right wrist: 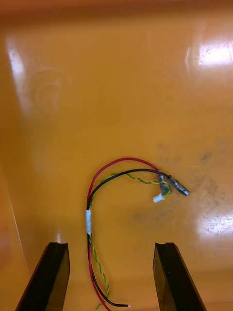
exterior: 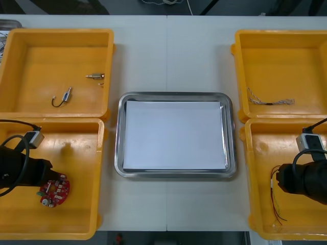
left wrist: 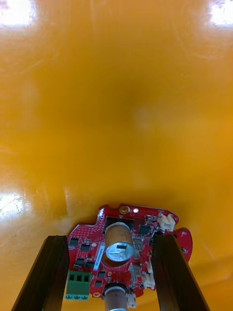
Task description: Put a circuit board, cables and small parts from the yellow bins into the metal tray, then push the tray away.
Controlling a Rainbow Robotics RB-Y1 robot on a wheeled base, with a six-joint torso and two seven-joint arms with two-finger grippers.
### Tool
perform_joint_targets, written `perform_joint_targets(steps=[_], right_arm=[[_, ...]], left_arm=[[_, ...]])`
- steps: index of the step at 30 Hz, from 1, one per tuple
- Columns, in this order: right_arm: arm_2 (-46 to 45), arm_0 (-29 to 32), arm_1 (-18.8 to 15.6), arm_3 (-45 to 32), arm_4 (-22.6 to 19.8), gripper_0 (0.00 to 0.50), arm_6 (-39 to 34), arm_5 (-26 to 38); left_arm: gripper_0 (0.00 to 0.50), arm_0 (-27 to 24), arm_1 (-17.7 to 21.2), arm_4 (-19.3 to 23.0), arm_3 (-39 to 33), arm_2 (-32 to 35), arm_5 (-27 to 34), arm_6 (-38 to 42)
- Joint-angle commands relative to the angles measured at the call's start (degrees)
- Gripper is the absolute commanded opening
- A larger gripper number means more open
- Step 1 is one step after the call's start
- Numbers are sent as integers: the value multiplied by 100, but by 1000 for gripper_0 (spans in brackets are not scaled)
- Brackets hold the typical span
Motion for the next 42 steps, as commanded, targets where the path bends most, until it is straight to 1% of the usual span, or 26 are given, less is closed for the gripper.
perform_joint_targets(steps=[1,10,14,17,26,27,29,30,31,36,42], right_arm=[[255,219,69,21,131,500,-137,-147],[342,272,77,461,61,500,-137,-639],[395,342,69,619,43,500,-146,-956],[466,413,69,760,61,500,-137,-1211],[624,633,69,769,78,500,-164,-1413],[641,641,69,769,78,500,-172,-1430],[676,676,69,769,96,500,-164,-1474],[712,676,69,769,113,500,-172,-1492],[720,676,69,769,131,500,-164,-1492],[800,685,69,769,272,500,-172,-1536],[808,685,69,777,324,500,-181,-1536]], left_arm=[[500,185,-31,-93,100,-136,-178,2],[500,308,-31,-137,126,-136,-283,-24],[500,325,-40,-129,126,-162,-301,-33],[500,325,-40,-129,126,-250,-433,-24],[500,334,-40,-146,126,-312,-564,-15],[486,325,-40,-146,126,-312,-556,-15],[198,325,-49,-137,126,-312,-564,-15],[62,334,-40,-137,126,-312,-556,-15],[5,325,-49,-137,126,-320,-556,-7],[0,325,-66,-137,117,-312,-573,2],[1,325,-66,-137,117,-312,-582,11]])
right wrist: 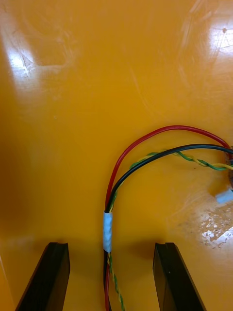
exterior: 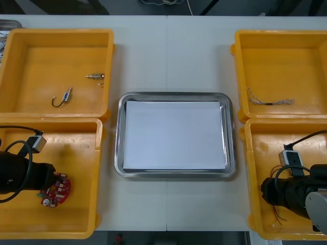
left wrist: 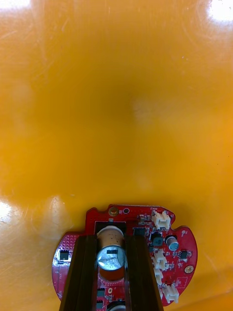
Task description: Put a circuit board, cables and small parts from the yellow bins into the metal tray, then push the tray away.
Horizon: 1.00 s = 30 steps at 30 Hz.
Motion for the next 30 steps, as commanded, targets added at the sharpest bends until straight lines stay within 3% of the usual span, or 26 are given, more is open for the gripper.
perform_joint_targets(steps=[1,8,18,19,21,22,30], right_arm=[[94,152,56,-58,70,500,-170,-52],[94,143,56,47,52,500,-205,-104],[76,108,47,161,44,500,-223,-166],[76,117,47,161,35,460,-223,-166],[76,108,47,161,0,51,-223,-131],[67,108,47,161,0,0,-223,-122],[-179,46,38,-23,-62,0,-196,71]], left_arm=[[0,166,-65,-64,25,-100,-86,11],[0,157,-65,50,-28,67,-59,2],[0,17,-65,235,-379,673,732,29],[0,8,-65,244,-397,700,767,29],[0,-19,-65,288,-493,867,916,29],[1,-36,-65,288,-520,902,952,29],[0,-361,-65,279,-1038,1420,1839,90]])
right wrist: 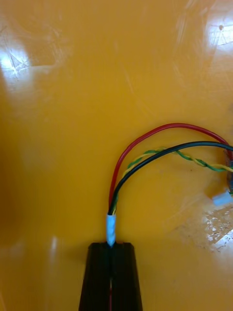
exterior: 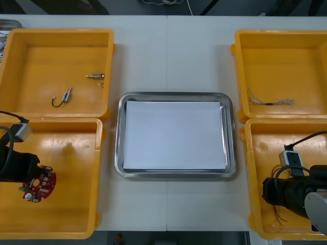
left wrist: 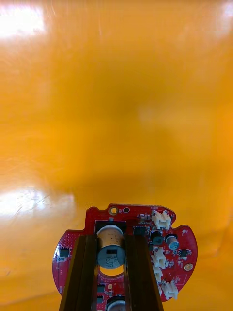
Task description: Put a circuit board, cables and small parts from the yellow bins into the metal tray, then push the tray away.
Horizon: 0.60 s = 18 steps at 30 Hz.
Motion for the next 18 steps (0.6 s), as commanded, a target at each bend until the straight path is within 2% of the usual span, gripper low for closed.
perform_joint_targets(steps=[1,12,18], right_arm=[[-288,-1,47,-220,-81,0,-149,347],[-1106,-440,-59,-1143,-327,0,-35,1929],[-1800,-774,-217,-1538,-1109,0,-17,2825]], left_arm=[[0,-351,-61,73,-425,375,497,108],[0,-1168,-61,82,-978,349,1587,275],[0,-1818,-61,-41,-1260,-170,1956,389]])
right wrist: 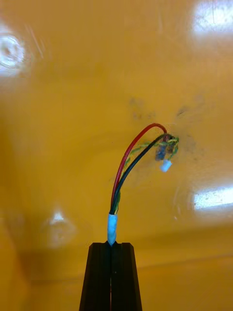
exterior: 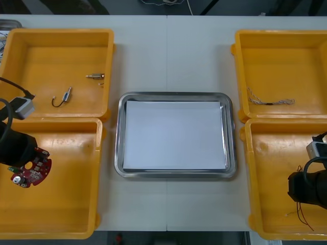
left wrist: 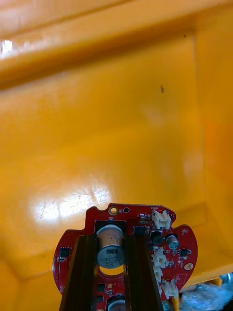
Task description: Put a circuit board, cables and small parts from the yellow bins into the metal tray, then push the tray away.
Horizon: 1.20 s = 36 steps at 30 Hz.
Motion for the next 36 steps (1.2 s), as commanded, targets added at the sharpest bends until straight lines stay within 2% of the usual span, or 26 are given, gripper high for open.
perform_joint_targets(steps=[1,4,7,13,22,25,30,36], right_arm=[[-676,-348,-227,-427,-557,0,-10,518],[-983,-480,-350,-541,-943,0,8,856],[-1212,-638,-490,-621,-1251,0,16,856],[-1467,-787,-851,-647,-1717,0,16,856],[-1467,-831,-1923,-638,-2394,0,-45,856],[-1467,-884,-2160,-638,-2604,0,-28,856],[-1458,-1148,-2406,-550,-2921,0,8,856],[-1449,-1701,-2459,-374,-3308,0,43,856]], left_arm=[[0,-661,-55,-68,-316,-450,171,404],[0,-986,-55,-121,-342,-837,171,484],[0,-1329,-117,-200,-377,-1223,171,571],[1,-2006,-477,-437,-368,-1900,250,958],[0,-2973,-1189,-929,-263,-3051,390,1793],[0,-3219,-1400,-1026,-157,-3359,390,2030],[0,-3561,-1786,-1290,133,-3781,390,2373],[2,-3816,-2252,-1808,634,-4220,311,2540]])
